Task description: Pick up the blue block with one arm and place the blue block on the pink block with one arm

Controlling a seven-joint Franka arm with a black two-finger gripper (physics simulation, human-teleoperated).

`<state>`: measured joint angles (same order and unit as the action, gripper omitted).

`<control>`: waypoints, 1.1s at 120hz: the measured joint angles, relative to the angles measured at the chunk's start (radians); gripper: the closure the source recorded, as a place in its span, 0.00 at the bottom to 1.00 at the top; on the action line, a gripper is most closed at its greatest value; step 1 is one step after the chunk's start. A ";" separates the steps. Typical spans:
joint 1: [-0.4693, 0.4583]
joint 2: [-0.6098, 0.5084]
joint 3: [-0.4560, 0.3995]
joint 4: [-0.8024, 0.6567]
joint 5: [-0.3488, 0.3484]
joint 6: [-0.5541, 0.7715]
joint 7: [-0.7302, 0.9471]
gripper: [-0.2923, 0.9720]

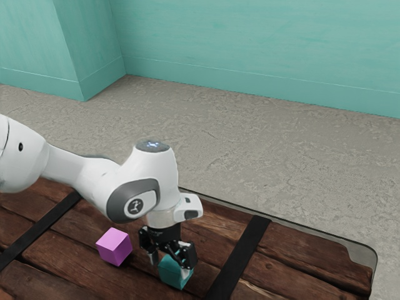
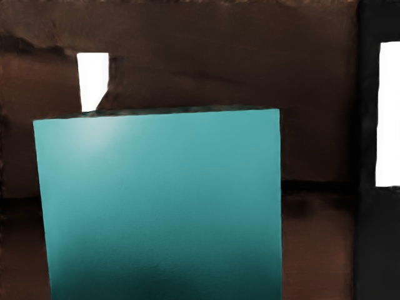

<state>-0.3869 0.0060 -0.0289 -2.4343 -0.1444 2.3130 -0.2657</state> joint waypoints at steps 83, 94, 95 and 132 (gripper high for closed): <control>0.022 0.117 0.001 0.046 0.014 0.054 -0.077 0.47; 0.022 0.116 0.001 0.047 0.019 0.056 -0.087 0.50; 0.022 0.116 0.001 0.047 0.020 0.057 -0.088 0.50; 0.043 0.007 0.035 0.040 0.059 0.048 -0.114 0.51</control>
<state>-0.3436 0.0131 0.0059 -2.3940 -0.0853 2.3610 -0.3797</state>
